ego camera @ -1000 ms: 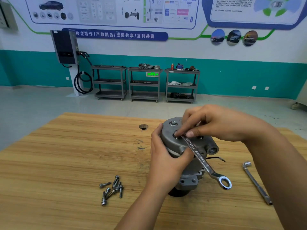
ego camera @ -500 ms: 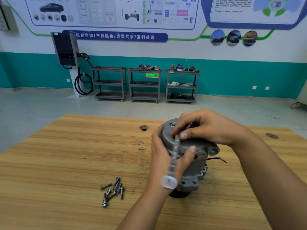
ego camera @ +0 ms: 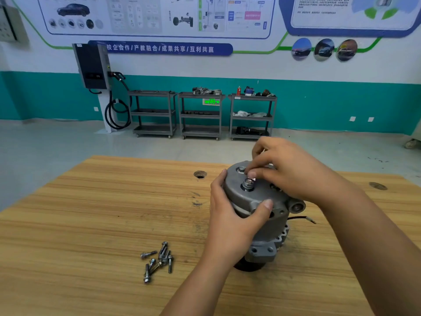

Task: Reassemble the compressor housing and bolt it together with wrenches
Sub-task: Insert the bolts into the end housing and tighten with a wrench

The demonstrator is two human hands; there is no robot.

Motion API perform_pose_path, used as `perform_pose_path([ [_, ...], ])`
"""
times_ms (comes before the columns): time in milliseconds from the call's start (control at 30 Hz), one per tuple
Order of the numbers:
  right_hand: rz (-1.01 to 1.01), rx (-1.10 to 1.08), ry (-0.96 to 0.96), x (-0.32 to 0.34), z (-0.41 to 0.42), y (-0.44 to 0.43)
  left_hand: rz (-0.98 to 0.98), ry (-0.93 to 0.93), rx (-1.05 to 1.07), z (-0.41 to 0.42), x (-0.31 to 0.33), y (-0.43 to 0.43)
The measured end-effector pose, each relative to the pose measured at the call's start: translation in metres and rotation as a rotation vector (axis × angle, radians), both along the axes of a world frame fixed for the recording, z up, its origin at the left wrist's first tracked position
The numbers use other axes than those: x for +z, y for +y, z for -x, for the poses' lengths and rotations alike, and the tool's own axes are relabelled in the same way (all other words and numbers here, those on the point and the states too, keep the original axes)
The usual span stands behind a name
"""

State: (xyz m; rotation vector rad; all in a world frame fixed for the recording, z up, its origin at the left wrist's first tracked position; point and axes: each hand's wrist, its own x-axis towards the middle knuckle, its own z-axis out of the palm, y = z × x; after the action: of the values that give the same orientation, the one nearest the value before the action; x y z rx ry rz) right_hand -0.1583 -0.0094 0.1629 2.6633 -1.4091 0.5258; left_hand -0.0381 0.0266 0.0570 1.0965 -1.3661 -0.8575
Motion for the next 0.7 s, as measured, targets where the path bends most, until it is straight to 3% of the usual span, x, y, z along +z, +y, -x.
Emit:
perform_pose_path([
  [167, 0.043, -0.162, 0.299, 0.012, 0.006, 0.012, -0.004, -0.006, -0.003, 0.003, 0.0, 0.0],
  [367, -0.118, -0.019, 0.164, 0.019, 0.005, 0.033, -0.015, 0.003, -0.004, 0.0, 0.0, 0.002],
  [633, -0.166, 0.147, -0.007, 0.014, -0.002, 0.017, -0.034, -0.014, -0.001, 0.001, 0.004, 0.003],
  [700, -0.269, 0.233, -0.105, 0.011, -0.003, 0.015, -0.031, -0.018, 0.002, 0.001, 0.004, 0.003],
])
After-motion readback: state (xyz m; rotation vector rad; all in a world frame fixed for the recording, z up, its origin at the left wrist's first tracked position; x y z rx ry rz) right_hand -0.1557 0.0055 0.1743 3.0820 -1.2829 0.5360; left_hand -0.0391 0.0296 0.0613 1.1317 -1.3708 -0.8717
